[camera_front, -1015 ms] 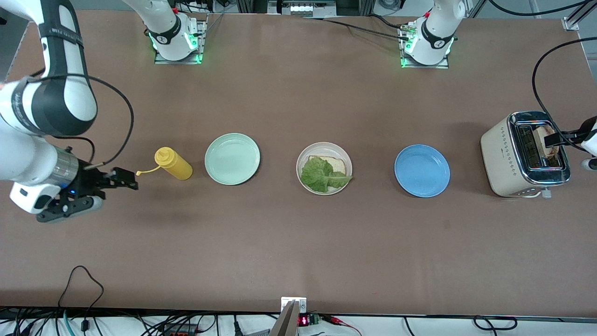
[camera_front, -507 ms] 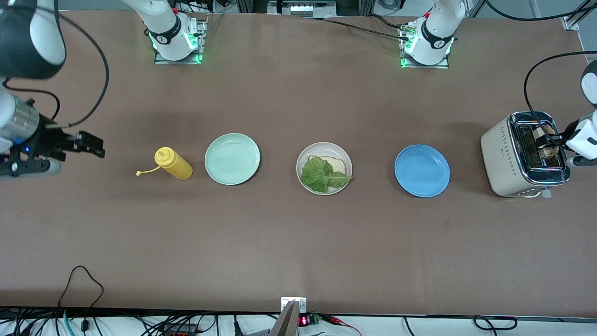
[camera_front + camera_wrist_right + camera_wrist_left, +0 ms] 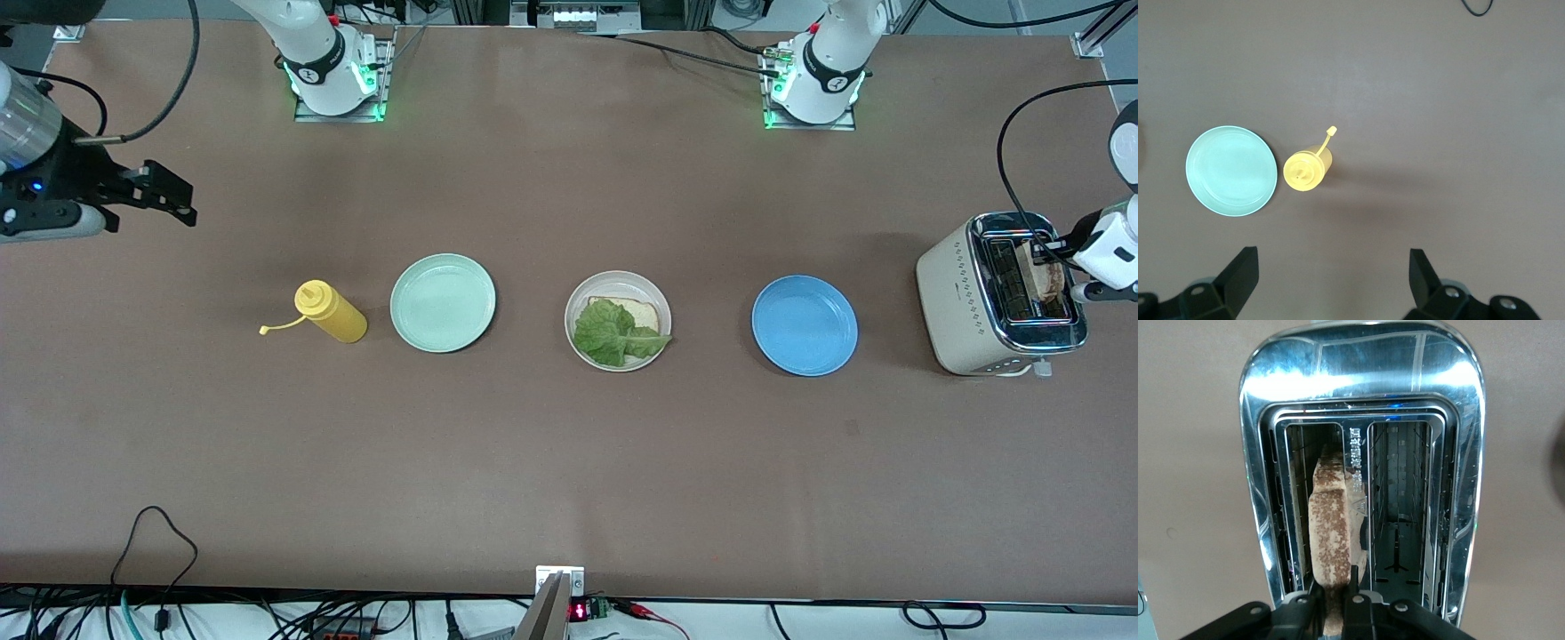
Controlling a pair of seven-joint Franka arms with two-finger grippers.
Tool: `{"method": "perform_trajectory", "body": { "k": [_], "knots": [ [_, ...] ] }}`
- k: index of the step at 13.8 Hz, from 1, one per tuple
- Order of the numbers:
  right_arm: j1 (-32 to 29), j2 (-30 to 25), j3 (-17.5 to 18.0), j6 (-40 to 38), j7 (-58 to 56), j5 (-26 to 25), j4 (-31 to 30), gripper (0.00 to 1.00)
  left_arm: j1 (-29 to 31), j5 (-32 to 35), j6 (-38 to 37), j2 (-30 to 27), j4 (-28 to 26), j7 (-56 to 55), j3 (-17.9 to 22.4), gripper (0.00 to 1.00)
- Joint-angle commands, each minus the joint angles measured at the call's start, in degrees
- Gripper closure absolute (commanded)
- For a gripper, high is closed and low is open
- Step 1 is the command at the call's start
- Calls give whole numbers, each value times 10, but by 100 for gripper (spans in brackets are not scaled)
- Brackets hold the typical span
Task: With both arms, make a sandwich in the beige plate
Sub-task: 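Grasp the toast slice in the toaster with the left gripper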
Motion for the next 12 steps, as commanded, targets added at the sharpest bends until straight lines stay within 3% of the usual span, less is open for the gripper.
{"method": "perform_trajectory", "body": {
  "k": [1, 6, 10, 12],
  "knots": [
    [-5, -5, -2, -5, 4, -7, 4, 0, 3, 10, -3, -10, -9, 6, -4, 99],
    [-6, -2, 9, -5, 11, -5, 4, 0, 3, 11, -23, -11, 26, 19, -6, 99],
    [-92, -4, 98, 8, 25, -2, 3, 0, -4, 11, -131, -11, 101, 26, -8, 99],
    [-96, -5, 101, 10, 22, -2, 3, 0, -4, 11, -191, -11, 140, 30, -27, 99]
  ]
}}
